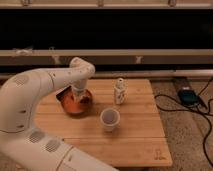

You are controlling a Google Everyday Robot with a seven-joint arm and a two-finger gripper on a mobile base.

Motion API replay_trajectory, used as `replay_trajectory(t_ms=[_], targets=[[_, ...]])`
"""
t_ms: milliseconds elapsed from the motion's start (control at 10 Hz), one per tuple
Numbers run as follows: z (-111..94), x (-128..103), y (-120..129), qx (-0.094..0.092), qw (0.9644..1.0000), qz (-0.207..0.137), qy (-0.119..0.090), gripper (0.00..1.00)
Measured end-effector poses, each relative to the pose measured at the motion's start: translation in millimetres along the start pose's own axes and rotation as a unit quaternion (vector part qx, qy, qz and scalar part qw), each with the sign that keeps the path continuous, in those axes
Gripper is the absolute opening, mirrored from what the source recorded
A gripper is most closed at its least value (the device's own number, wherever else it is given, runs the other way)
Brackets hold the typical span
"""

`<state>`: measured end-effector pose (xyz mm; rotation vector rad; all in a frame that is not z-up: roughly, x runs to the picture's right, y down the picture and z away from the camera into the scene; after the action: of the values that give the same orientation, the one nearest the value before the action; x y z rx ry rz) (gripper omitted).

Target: Push the ceramic bowl across the table

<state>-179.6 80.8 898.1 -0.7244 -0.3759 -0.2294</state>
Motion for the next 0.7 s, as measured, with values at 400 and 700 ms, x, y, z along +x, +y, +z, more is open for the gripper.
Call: replay_trajectory(t_ms=[400, 700], targets=[[20, -14, 27, -0.047, 0.9988, -0.012, -0.002, 0.0], [28, -17, 49, -0.071, 0.9972, -0.023, -0.004, 0.0]])
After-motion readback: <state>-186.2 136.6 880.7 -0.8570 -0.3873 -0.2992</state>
